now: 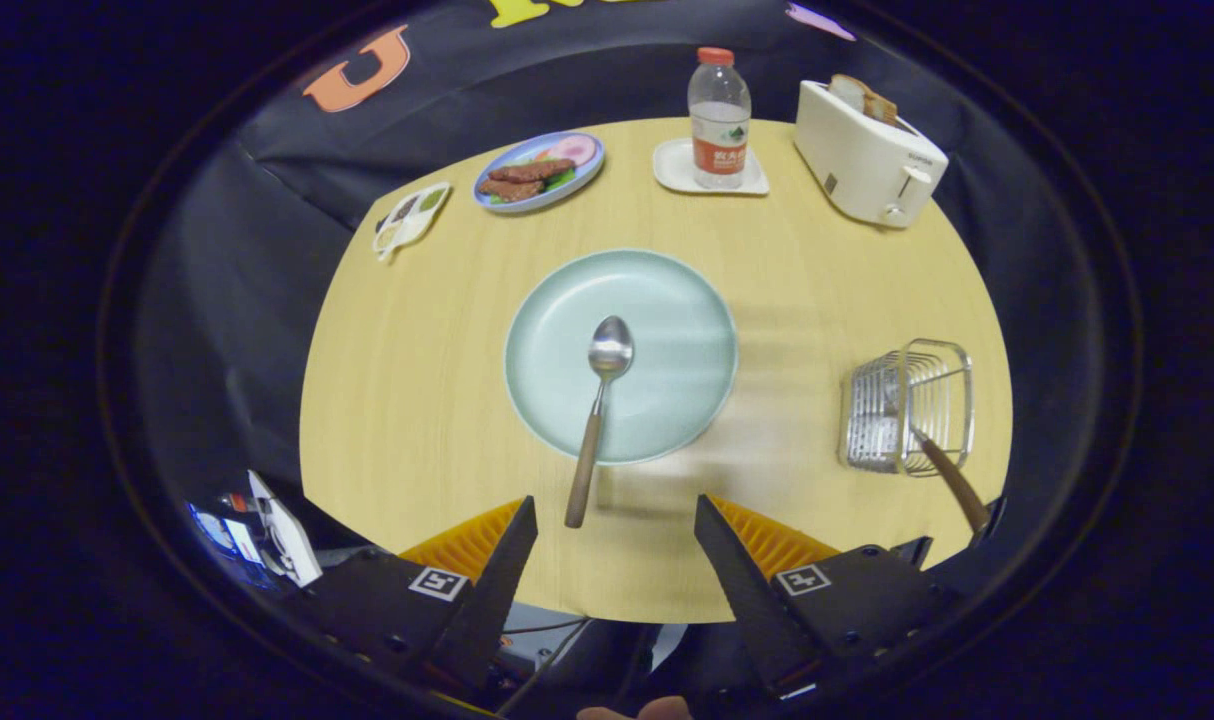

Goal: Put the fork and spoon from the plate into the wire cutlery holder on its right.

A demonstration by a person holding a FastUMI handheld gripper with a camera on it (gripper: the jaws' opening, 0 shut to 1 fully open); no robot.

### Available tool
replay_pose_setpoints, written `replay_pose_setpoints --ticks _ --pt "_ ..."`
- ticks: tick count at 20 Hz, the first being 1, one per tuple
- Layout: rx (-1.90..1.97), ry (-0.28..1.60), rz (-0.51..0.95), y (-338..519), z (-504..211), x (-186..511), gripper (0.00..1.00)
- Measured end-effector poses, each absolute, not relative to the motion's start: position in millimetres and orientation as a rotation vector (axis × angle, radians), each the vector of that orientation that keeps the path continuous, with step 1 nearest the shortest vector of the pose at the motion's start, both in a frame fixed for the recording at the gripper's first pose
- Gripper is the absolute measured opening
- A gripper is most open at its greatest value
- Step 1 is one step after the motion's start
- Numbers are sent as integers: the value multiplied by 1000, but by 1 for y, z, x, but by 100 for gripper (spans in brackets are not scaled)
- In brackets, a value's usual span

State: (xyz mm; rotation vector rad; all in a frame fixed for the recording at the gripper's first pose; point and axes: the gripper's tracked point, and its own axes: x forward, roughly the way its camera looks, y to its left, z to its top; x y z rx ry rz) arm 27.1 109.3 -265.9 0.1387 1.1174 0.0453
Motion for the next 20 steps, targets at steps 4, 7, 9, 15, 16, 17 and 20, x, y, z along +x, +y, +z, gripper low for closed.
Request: replay_pose_setpoints --ticks 4,7,9,15,16,17,20 --pt "141 1176 33 134 -303 31 96" --pt "156 1203 19 146 -322 41 96" --pt "149 1218 -7 148 -332 47 95" --pt "171 1249 -56 147 -348 59 56" --pt "168 1250 -67 145 -348 61 49" --pt "167 1251 -69 145 -347 62 41" --pt "159 1260 -76 141 -348 62 42"
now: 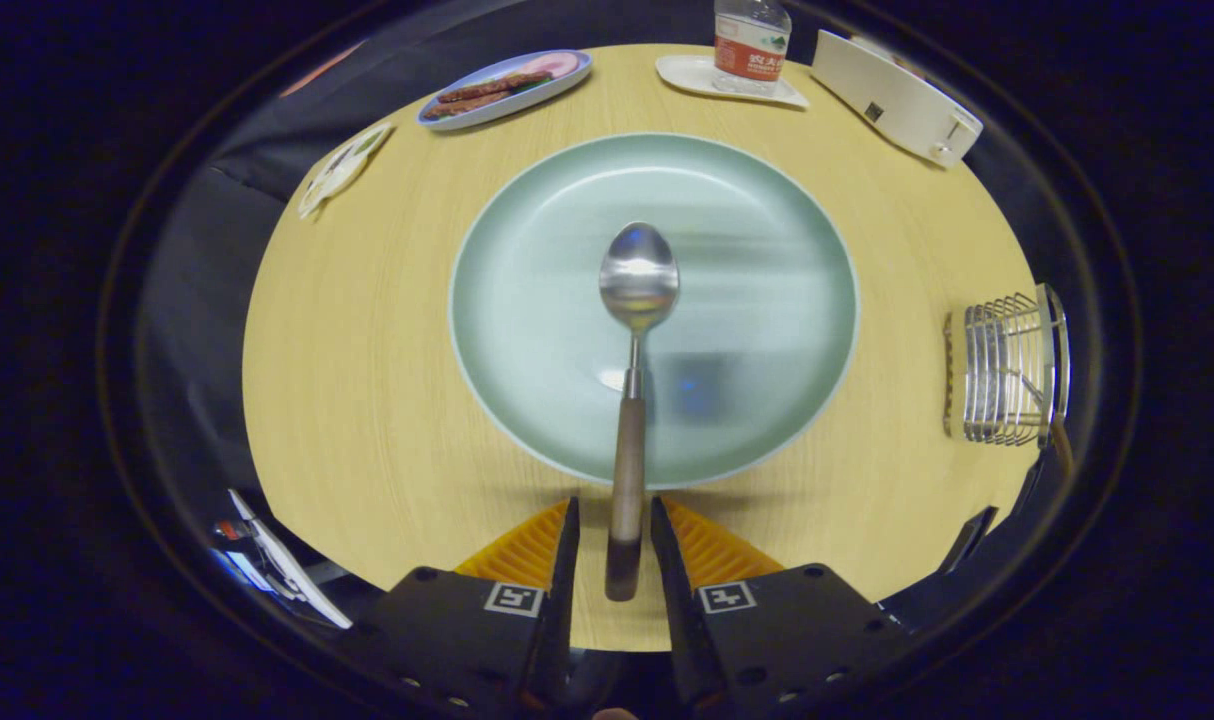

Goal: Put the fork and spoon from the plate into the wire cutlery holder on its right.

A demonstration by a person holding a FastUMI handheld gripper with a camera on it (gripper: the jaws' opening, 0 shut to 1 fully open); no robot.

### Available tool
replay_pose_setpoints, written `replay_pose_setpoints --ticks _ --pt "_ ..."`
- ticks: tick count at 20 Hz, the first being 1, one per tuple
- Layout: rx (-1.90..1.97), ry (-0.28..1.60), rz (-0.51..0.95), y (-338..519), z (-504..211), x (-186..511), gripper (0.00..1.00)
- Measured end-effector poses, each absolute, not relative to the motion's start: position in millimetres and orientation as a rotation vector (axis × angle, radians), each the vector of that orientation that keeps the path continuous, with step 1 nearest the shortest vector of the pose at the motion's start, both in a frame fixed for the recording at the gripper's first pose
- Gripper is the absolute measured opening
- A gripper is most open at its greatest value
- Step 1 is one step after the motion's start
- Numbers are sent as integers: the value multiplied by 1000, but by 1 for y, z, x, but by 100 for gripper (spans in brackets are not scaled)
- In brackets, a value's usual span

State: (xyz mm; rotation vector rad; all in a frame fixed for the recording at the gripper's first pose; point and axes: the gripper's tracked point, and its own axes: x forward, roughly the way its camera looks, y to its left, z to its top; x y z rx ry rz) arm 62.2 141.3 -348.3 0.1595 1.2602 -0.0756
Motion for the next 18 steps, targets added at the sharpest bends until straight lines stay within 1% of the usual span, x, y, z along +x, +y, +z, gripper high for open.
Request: replay_pose_setpoints --ticks 2,3,4,5,10,18 --pt "172 1266 -88 135 -347 60 17" --pt "171 1266 -96 134 -352 58 14" --pt "158 1263 -89 134 -344 60 5" --pt "154 1256 -84 132 -340 63 1" --pt "138 1235 -48 127 -325 57 0" --pt "139 1202 7 103 -264 31 0"
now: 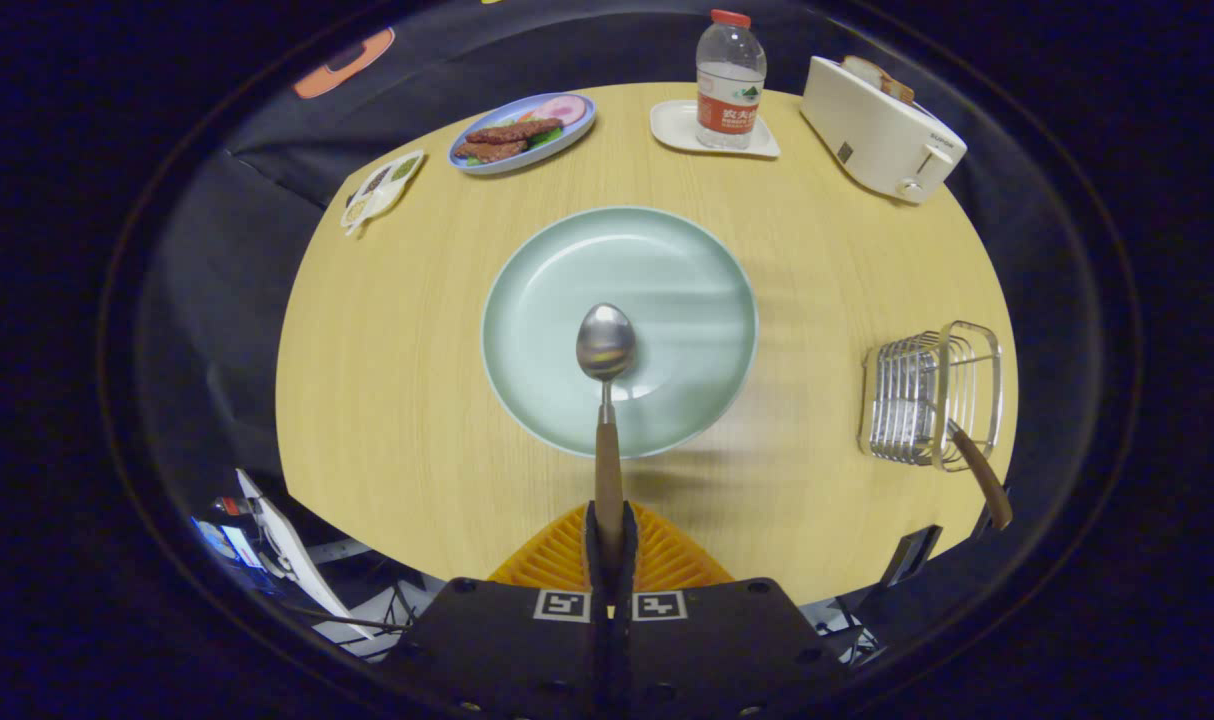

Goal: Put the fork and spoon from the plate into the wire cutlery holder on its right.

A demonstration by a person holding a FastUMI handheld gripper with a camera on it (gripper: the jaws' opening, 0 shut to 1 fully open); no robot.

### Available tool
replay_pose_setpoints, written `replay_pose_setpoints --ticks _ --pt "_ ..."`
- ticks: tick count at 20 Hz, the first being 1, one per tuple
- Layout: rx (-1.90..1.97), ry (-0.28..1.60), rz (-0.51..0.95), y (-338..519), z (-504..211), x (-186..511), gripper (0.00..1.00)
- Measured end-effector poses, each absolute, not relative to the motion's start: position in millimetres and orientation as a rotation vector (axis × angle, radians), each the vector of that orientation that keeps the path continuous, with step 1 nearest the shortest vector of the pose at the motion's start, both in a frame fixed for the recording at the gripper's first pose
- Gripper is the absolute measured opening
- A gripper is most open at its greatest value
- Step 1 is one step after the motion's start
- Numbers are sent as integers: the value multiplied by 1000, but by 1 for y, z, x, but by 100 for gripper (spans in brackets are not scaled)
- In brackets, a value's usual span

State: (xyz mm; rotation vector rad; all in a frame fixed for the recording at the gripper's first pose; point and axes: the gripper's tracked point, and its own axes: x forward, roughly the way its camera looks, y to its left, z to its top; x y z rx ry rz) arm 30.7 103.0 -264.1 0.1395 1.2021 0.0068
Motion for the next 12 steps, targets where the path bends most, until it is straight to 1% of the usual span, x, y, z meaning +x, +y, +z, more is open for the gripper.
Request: replay_pose_setpoints --ticks 6,12 --pt "200 1186 14 59 -199 1 0" --pt "237 1187 -75 -24 -154 -27 0"
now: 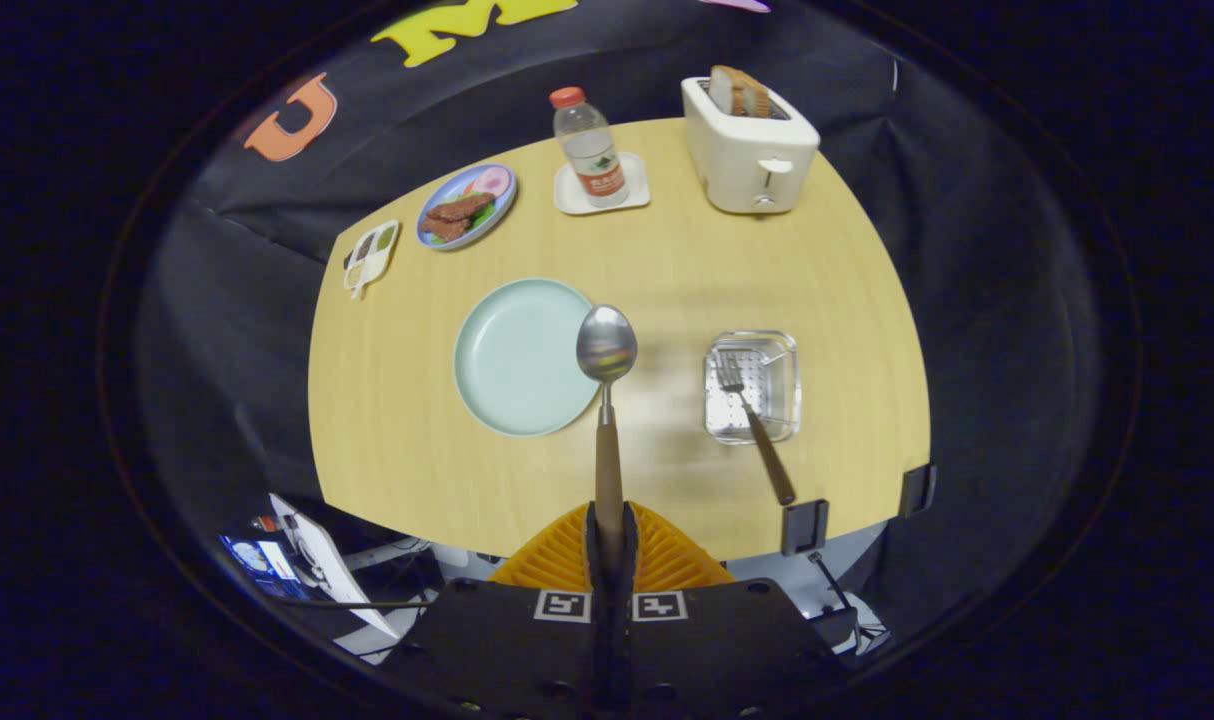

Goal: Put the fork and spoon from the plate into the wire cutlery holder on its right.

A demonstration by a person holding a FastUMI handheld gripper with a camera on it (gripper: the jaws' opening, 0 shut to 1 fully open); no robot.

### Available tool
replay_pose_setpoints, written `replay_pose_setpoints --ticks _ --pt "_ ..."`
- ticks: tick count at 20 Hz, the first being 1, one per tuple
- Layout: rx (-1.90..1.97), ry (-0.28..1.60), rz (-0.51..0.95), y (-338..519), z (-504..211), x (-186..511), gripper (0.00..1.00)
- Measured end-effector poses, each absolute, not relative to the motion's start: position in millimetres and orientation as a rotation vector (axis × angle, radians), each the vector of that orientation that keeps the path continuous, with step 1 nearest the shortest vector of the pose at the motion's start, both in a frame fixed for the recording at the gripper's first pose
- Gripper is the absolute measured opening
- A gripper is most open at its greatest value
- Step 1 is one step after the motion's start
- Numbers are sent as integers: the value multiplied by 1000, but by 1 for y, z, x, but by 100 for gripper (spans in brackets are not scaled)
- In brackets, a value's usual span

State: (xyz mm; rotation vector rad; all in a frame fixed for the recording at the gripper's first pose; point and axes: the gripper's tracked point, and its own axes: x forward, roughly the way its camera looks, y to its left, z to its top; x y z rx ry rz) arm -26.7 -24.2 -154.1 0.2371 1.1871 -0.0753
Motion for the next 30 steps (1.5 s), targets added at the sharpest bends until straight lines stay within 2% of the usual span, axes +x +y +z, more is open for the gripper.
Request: replay_pose_setpoints --ticks 9,22,23,30 --pt "298 1302 -139 -93 -166 -41 1" --pt "344 1426 -153 -107 -180 -36 1" --pt "348 1422 -162 -110 -180 -32 5" --pt "402 1371 -156 -109 -175 -16 13"
